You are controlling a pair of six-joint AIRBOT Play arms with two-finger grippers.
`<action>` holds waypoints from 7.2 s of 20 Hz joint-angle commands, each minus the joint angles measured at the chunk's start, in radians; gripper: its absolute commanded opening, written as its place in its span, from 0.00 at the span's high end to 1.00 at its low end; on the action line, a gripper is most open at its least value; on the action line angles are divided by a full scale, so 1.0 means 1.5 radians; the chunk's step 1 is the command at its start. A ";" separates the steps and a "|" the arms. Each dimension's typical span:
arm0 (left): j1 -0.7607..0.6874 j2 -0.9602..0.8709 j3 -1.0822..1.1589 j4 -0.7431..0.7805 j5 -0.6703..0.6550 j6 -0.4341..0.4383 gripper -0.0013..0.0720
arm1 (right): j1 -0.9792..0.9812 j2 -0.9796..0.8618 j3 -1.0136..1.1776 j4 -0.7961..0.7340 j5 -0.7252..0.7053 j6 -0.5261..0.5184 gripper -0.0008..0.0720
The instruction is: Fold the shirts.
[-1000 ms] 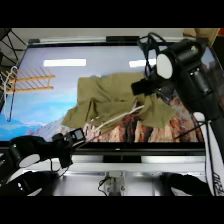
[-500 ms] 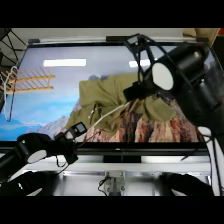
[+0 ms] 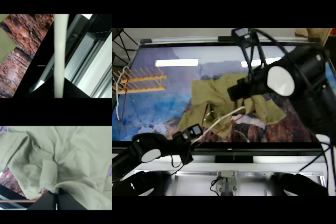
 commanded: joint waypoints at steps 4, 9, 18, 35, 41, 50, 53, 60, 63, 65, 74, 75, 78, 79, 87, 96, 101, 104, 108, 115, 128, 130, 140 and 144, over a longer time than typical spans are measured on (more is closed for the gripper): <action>0.034 -0.043 0.001 -0.011 0.083 0.060 0.93 | 0.008 0.002 0.001 0.095 -0.015 0.001 0.89; 0.045 -0.086 0.001 -0.012 0.137 0.115 0.93 | 0.008 0.002 0.001 0.102 -0.015 -0.005 0.89; 0.045 -0.192 0.049 -0.051 0.221 0.128 0.93 | 0.008 -0.005 -0.001 0.192 -0.008 -0.017 0.89; 0.045 -0.198 0.049 -0.051 0.192 0.148 0.93 | -0.440 0.022 0.086 0.052 0.189 -0.179 0.21; 0.045 -0.199 0.049 -0.046 0.156 0.153 0.93 | -0.506 -0.056 0.085 0.371 0.268 -0.875 0.23; 0.054 -0.199 0.049 -0.046 0.150 0.153 0.93 | -0.405 -0.146 0.000 0.320 0.268 -0.925 0.34; 0.057 -0.199 0.049 -0.046 0.145 0.153 0.93 | -0.395 -0.141 -0.057 0.289 0.270 -0.923 0.34; 0.057 -0.199 0.049 -0.046 0.145 0.158 0.93 | -0.394 -0.138 -0.057 0.273 0.233 -1.018 0.34; 0.057 -0.198 0.049 -0.046 0.145 0.160 0.93 | -0.394 -0.157 -0.057 0.266 0.229 -1.026 0.34; 0.057 -0.195 0.050 -0.046 0.145 0.170 0.93 | -0.394 -0.175 -0.057 0.266 0.230 -1.026 0.35; 0.066 -0.172 0.066 -0.036 0.143 0.170 0.92 | -0.394 -0.215 -0.057 0.270 0.242 -0.984 0.89; 0.077 -0.172 0.066 -0.036 0.147 0.170 0.92 | -0.394 -0.215 -0.057 0.274 0.248 -0.984 0.89; 0.128 -0.172 0.070 -0.013 0.150 0.170 0.62 | -0.394 -0.210 -0.057 0.291 0.263 -0.984 0.90; 0.150 -0.172 0.075 0.009 0.151 0.170 0.30 | -0.394 -0.205 -0.057 0.291 0.267 -0.983 0.90; 0.411 -0.157 0.232 0.158 0.150 0.103 0.14 | -0.394 -0.079 -0.057 0.334 0.272 -0.890 0.90; 0.391 -0.138 0.108 -0.102 0.084 -0.083 0.30 | -0.394 0.068 -0.057 0.410 0.195 -0.577 0.90; 0.084 -0.140 0.055 -0.049 0.273 -0.220 0.31 | -0.335 0.068 -0.057 0.366 0.192 -0.527 0.90; -0.013 -0.165 0.055 0.108 0.316 -0.373 0.31 | -0.307 0.068 -0.057 0.329 0.190 -0.505 0.90; -0.064 -0.227 0.055 0.134 0.361 -0.455 0.23 | -0.307 0.068 -0.057 0.328 0.189 -0.505 0.90; -0.055 -0.335 0.079 0.134 0.545 -0.474 0.23 | -0.307 0.068 -0.057 0.330 0.190 -0.501 0.90; 0.102 -0.304 0.124 0.134 0.461 -0.413 0.92 | -0.308 0.068 -0.057 0.283 0.189 -0.502 0.90; 0.187 -0.245 0.126 0.134 0.439 -0.361 0.92 | -0.308 0.069 -0.057 0.302 0.183 -0.502 0.90; 0.342 -0.247 0.228 0.116 0.404 -0.326 0.92 | -0.308 0.075 -0.056 0.440 0.085 -0.528 0.90; 0.402 -0.248 0.248 0.115 0.399 -0.327 0.92 | -0.308 0.085 -0.056 0.453 0.110 -0.524 0.90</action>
